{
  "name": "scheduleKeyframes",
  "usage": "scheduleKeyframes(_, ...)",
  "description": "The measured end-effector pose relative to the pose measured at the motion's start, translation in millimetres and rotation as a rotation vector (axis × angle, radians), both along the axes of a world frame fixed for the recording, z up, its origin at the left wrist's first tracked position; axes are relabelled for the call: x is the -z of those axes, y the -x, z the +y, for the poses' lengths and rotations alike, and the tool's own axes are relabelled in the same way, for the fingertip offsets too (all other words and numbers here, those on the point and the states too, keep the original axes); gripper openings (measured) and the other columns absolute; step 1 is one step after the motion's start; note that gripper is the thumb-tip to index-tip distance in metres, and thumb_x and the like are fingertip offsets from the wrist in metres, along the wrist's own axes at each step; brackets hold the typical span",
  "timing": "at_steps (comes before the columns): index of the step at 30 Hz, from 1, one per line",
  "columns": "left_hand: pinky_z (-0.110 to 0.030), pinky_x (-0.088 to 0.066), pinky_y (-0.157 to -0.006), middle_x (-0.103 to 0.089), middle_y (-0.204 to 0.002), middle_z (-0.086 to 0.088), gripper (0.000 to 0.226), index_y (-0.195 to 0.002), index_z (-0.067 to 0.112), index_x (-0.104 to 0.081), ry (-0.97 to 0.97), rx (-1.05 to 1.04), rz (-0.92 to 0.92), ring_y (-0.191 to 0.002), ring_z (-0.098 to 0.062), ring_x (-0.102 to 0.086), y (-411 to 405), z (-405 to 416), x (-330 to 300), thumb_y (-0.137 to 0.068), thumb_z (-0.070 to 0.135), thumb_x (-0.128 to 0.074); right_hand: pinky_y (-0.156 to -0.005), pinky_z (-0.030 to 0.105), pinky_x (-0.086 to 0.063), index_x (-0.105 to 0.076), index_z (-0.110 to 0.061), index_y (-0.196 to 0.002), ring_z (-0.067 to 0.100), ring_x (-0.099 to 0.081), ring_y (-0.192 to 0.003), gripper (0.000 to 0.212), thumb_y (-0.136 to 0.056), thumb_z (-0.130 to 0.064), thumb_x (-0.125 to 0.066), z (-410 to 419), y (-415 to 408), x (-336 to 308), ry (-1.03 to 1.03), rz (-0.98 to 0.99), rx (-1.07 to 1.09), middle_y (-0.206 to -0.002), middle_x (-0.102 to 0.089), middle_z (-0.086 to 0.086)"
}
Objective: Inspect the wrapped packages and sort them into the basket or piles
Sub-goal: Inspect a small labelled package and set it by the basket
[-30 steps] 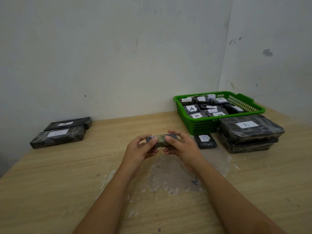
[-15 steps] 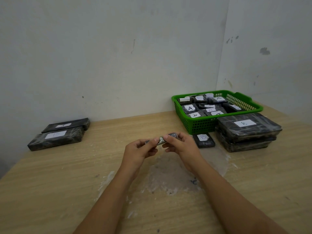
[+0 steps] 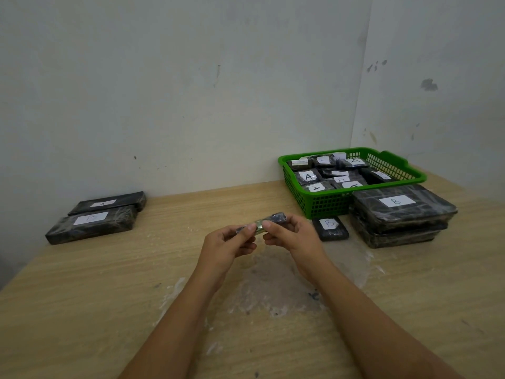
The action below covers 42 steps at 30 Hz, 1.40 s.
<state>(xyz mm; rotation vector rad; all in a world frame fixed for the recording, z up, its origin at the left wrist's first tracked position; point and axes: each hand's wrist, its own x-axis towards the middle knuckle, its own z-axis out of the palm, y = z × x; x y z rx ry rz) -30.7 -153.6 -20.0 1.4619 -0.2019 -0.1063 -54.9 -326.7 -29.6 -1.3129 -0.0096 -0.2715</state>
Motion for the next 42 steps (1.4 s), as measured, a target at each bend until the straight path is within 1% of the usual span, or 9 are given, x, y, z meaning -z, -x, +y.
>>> scheduleKeyframes(5,-0.028,-0.06,-0.072,-0.077,-0.084,-0.01,0.023,-0.099,0.006,-0.079,-0.042,0.001,0.001,-0.077,-0.022,-0.074,2,-3,0,-0.088,0.027,-0.078,-0.068,0.031,-0.059,-0.062,0.011,-0.113,0.02,-0.07,-0.071,0.038,-0.085,-0.009,-0.08,-2,-3,4,-0.015,0.006,0.027,-0.087,-0.074,0.012)
scheduleKeyframes(11,-0.029,-0.061,-0.074,-0.079,-0.086,-0.008,0.025,-0.102,0.006,-0.078,-0.103,-0.002,-0.033,-0.076,-0.021,-0.075,0,1,-3,-0.086,0.025,-0.081,-0.081,0.037,-0.06,-0.065,-0.002,-0.11,0.025,-0.073,-0.088,0.012,-0.1,-0.008,-0.061,3,-5,8,-0.07,0.029,-0.052,-0.093,-0.074,0.01)
scheduleKeyframes(20,-0.03,-0.062,-0.079,-0.076,-0.096,-0.016,0.021,-0.109,-0.001,-0.074,-0.078,0.142,-0.024,-0.085,-0.028,-0.075,-6,10,-1,-0.098,0.015,-0.064,-0.074,0.032,-0.062,-0.063,0.006,-0.116,0.026,-0.073,-0.082,0.02,-0.099,-0.006,-0.062,2,0,1,-0.07,-0.022,-0.044,-0.09,-0.074,0.011)
scheduleKeyframes(25,-0.027,-0.06,-0.079,-0.073,-0.111,-0.021,0.028,-0.119,-0.003,-0.069,-0.009,0.167,0.042,-0.09,-0.025,-0.074,-10,10,1,-0.103,0.013,-0.054,-0.08,0.036,-0.06,-0.067,-0.004,-0.114,0.022,-0.072,-0.089,0.038,-0.086,-0.028,-0.071,3,3,-4,-0.084,-0.035,-0.147,-0.099,-0.074,0.009)
scheduleKeyframes(28,-0.027,-0.06,-0.08,-0.074,-0.115,-0.018,0.027,-0.123,0.002,-0.069,-0.027,0.144,0.056,-0.094,-0.026,-0.074,-12,13,2,-0.104,0.014,-0.054,-0.079,0.039,-0.06,-0.067,-0.005,-0.12,0.024,-0.071,-0.092,0.045,-0.084,-0.032,-0.071,3,4,-4,-0.041,-0.044,-0.132,-0.107,-0.072,0.011)
scheduleKeyframes(32,-0.03,-0.06,-0.084,-0.075,-0.115,-0.017,0.022,-0.12,0.009,-0.071,-0.014,0.095,0.053,-0.099,-0.029,-0.075,-8,11,0,-0.103,0.018,-0.059,-0.071,0.037,-0.063,-0.066,-0.006,-0.119,0.024,-0.073,-0.086,0.037,-0.086,-0.022,-0.074,5,4,-3,0.019,-0.067,-0.091,-0.109,-0.072,0.009)
scheduleKeyframes(38,-0.039,-0.059,-0.094,-0.078,-0.11,-0.007,0.039,-0.114,0.019,-0.075,-0.006,0.084,0.078,-0.101,-0.028,-0.075,2,7,-14,-0.095,0.049,-0.06,-0.068,0.033,-0.062,-0.064,-0.013,-0.102,0.023,-0.075,-0.075,0.022,-0.086,-0.005,-0.075,10,2,1,0.099,-0.127,-0.086,-0.102,-0.075,0.006)
scheduleKeyframes(40,-0.037,-0.059,-0.093,-0.078,-0.11,-0.006,0.046,-0.114,0.019,-0.075,-0.02,0.086,0.079,-0.099,-0.026,-0.076,3,7,-15,-0.09,0.054,-0.061,-0.072,0.036,-0.061,-0.066,-0.015,-0.101,0.023,-0.074,-0.077,0.022,-0.085,-0.007,-0.076,10,3,2,0.126,-0.14,-0.082,-0.1,-0.075,0.005)
scheduleKeyframes(42,-0.038,-0.06,-0.093,-0.077,-0.111,-0.01,0.04,-0.113,0.012,-0.075,-0.019,0.067,0.065,-0.099,-0.026,-0.076,2,7,-15,-0.094,0.045,-0.063,-0.075,0.037,-0.061,-0.067,-0.017,-0.104,0.021,-0.073,-0.08,0.025,-0.081,-0.016,-0.078,10,5,0,0.147,-0.145,-0.09,-0.099,-0.076,0.0)
